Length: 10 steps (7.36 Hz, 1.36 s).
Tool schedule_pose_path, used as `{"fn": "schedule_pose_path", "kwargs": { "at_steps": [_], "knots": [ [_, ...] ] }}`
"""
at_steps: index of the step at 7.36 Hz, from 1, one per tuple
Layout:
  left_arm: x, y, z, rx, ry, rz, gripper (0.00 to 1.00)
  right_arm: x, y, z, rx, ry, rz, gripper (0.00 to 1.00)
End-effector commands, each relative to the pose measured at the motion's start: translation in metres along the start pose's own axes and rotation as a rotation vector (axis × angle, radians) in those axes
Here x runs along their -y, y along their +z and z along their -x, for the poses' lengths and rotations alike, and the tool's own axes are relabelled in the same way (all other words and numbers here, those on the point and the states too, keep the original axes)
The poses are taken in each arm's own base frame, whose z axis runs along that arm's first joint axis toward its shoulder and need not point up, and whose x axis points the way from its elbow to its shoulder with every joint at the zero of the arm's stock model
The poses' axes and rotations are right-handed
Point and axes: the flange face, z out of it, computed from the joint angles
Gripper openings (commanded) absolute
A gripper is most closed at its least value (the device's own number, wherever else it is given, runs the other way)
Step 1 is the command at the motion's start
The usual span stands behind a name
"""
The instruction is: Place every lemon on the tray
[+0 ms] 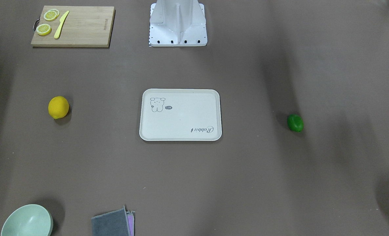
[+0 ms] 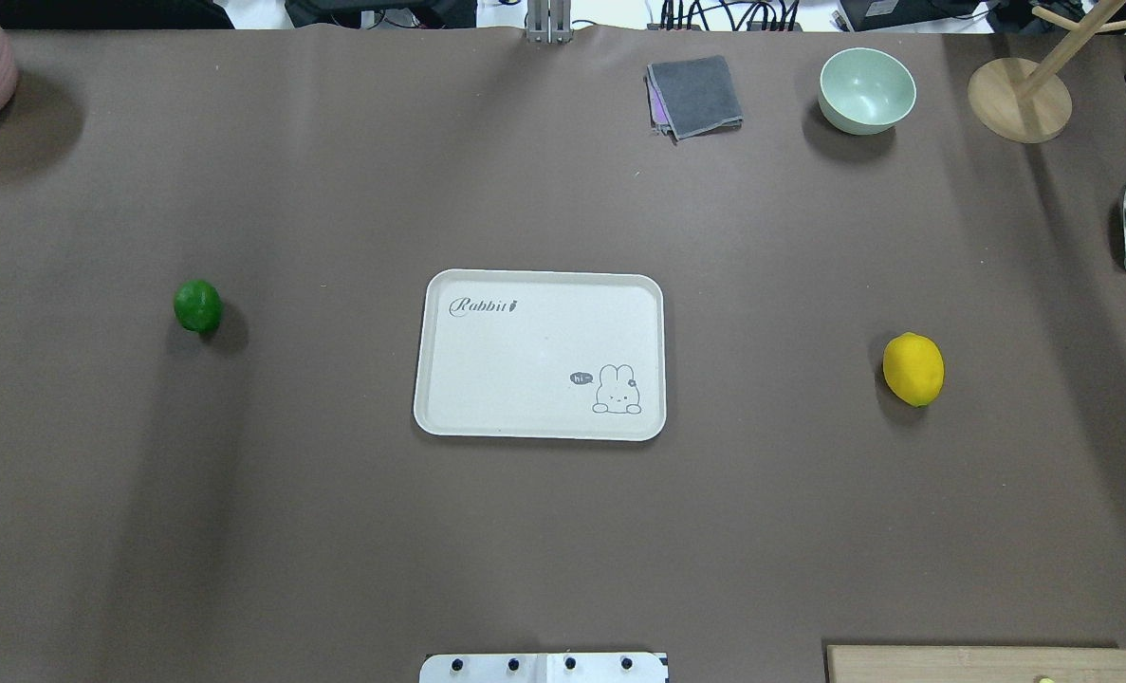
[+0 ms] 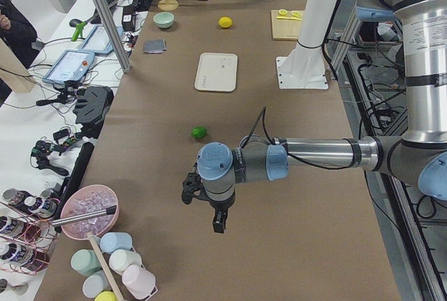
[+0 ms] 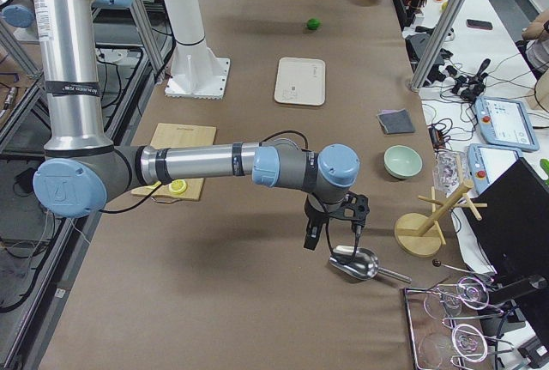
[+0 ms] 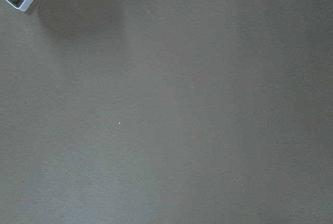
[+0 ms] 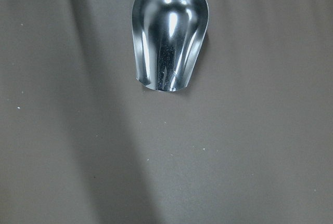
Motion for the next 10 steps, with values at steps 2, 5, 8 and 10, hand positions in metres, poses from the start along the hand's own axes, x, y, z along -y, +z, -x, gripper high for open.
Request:
{"fn": "schedule_pose_path", "kwargs": {
  "at_steps": [2,5,8,10],
  "knots": [
    [0.010,-0.008,-0.006,0.004,-0.029,-0.014,0.98,0.000,-0.001,0.001,0.000,-0.002,-0.002,1.00],
    [0.004,-0.009,-0.007,0.011,-0.051,-0.018,0.98,-0.001,-0.008,0.036,0.007,-0.035,-0.010,0.99],
    [0.009,-0.012,-0.013,0.039,-0.121,-0.023,0.97,-0.015,0.006,0.120,0.059,-0.040,0.032,0.99],
    [0.081,-0.018,-0.078,0.038,-0.204,-0.036,0.97,-0.027,0.025,0.187,0.061,-0.050,0.075,0.99]
  ]
}}
